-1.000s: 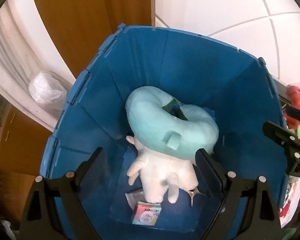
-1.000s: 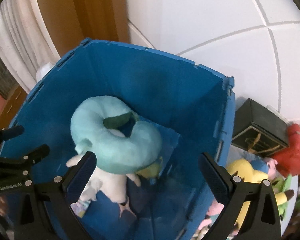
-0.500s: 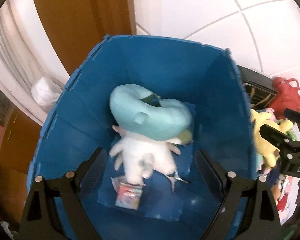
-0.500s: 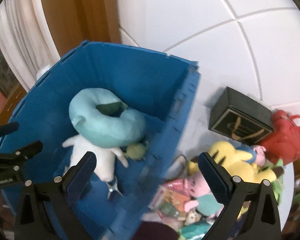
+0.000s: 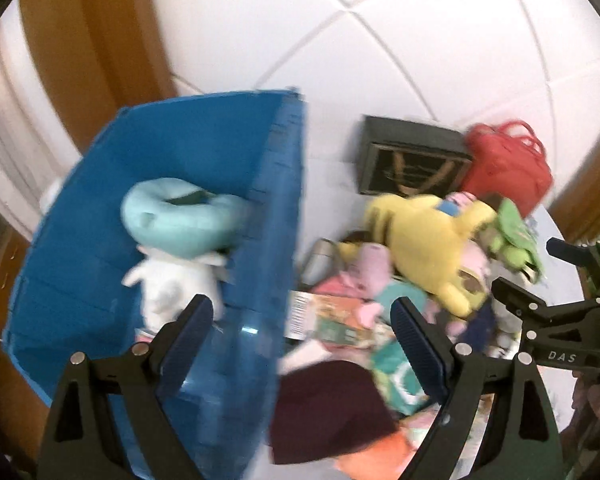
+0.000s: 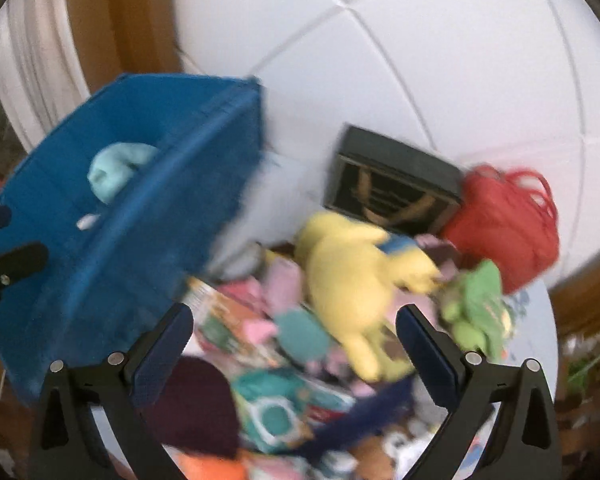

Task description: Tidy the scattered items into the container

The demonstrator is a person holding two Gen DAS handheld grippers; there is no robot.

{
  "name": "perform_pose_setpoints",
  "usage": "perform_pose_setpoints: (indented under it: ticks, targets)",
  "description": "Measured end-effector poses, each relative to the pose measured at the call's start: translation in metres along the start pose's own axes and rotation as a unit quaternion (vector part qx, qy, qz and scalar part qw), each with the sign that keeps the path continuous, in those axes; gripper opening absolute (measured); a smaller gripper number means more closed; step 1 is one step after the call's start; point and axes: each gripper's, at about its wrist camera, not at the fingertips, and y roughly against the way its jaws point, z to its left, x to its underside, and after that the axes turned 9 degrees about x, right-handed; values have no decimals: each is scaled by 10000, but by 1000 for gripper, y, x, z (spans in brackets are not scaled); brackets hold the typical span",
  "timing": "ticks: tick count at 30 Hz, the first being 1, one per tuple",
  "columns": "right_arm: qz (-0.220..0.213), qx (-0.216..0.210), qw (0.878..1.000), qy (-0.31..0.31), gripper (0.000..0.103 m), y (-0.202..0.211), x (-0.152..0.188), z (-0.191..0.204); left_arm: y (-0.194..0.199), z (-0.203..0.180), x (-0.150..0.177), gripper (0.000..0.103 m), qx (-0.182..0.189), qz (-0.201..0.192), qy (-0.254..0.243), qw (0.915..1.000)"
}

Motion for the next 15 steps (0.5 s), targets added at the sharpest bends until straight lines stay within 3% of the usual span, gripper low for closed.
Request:
perform_pose_setpoints:
  ticks: [8,15]
  targets:
    - [311,-43,9983,-486,103,-28,89,-90,-54,-76,50,91,140,329,-300,9989]
    - [415,-394,9942,-910,103,-50,153,-106,-95,-86,109,91,-67,394,-736,9965]
